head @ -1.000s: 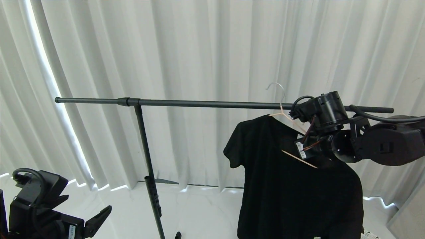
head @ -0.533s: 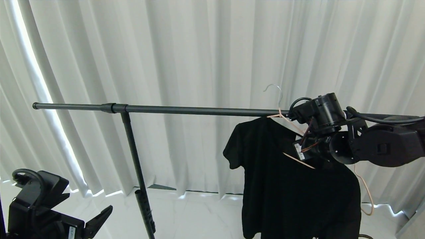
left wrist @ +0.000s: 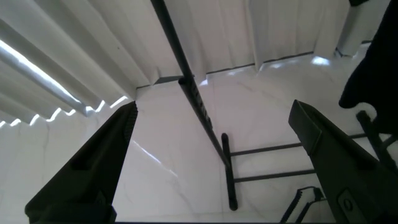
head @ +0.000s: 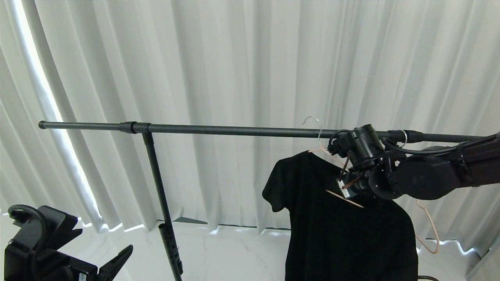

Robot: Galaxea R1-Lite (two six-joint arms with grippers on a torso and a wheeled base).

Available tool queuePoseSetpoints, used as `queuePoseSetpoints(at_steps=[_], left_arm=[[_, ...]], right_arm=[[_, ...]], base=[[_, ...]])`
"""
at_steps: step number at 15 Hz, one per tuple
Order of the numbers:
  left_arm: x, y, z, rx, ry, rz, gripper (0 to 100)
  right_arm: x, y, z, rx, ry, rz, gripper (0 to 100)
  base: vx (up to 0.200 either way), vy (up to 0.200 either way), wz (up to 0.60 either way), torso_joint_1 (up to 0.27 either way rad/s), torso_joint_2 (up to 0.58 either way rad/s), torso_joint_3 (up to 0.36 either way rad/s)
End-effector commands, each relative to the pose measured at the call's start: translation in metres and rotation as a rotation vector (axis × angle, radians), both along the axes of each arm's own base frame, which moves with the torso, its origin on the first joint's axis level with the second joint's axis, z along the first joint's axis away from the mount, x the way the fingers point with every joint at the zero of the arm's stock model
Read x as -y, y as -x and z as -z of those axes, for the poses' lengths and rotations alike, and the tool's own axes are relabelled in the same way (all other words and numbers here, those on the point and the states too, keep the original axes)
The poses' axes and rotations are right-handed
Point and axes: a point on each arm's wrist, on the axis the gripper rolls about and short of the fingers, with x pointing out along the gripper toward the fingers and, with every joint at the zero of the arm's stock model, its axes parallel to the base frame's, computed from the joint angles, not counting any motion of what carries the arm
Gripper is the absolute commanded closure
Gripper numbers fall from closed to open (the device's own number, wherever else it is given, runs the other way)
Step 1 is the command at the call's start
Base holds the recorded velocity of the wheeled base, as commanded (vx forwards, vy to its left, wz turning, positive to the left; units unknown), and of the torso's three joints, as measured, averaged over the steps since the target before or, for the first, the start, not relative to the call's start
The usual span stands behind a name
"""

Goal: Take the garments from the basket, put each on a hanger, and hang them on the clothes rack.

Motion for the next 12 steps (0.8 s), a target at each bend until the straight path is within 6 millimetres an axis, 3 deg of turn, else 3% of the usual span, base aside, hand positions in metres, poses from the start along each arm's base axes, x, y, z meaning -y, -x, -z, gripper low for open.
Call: queuePoseSetpoints(at_steps=[1,3,9,10,12], left_arm=[[0.002,0.006,0.002,0.006,0.001,0.025,0],[0.004,0.018,0.009,0.004,-0.001,0.058,0],[0.005,0.017,0.006,0.023,0.002,0.066,0],[0.005,0.017,0.006,0.023,0.002,0.066,0],[0.005,0.018,0.006,0.022,0.003,0.065,0]], right_arm=[[-0.008,-0.01,0.019,-0.038,0.026,-0.004,100],[-0.015,-0.019,0.025,-0.04,0.029,-0.003,100],[-0.019,-0.022,0.027,-0.05,0.036,-0.009,100],[-0.019,-0.02,0.026,-0.054,0.038,-0.011,0],[-0.025,-0.005,0.01,-0.039,-0.001,-0.018,0]], base=[[0.0,0.0,0.0,0.0,0.0,0.0],[0.0,0.0,0.0,0.0,0.0,0.0],[0.0,0.0,0.0,0.0,0.0,0.0],[0.0,0.0,0.0,0.0,0.0,0.0],[0.0,0.0,0.0,0.0,0.0,0.0]])
